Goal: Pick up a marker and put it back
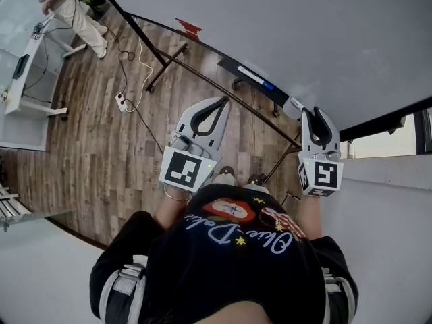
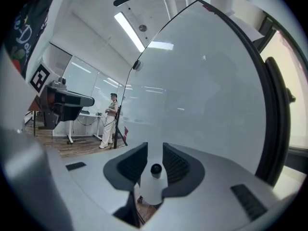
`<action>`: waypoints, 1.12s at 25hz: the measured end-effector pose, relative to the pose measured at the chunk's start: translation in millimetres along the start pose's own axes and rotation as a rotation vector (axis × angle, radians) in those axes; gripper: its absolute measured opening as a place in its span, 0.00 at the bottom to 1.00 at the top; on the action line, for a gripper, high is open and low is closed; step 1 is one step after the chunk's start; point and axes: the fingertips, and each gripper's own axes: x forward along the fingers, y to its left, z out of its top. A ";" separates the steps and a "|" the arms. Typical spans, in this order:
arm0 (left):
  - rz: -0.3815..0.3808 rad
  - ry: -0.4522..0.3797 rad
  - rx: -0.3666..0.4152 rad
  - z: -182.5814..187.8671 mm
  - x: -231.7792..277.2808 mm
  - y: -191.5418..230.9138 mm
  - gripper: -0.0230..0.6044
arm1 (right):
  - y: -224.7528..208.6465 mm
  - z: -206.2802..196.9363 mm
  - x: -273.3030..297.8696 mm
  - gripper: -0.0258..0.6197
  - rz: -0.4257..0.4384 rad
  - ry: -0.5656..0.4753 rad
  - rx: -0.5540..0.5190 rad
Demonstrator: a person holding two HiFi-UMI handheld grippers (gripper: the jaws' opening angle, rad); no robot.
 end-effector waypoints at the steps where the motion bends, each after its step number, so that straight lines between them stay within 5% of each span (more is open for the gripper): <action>1: -0.001 -0.001 -0.002 -0.3 0.7 0.1 0.04 | 1.2 4.5 -0.7 0.18 0.006 -0.015 0.003; 9: -0.008 -0.008 -0.011 0.5 -1.6 -0.2 0.04 | 13.8 34.8 -9.9 0.04 0.042 -0.090 0.016; 28: -0.008 -0.004 -0.014 -3.2 -4.6 6.2 0.04 | 18.1 39.8 -7.7 0.04 0.046 -0.061 0.035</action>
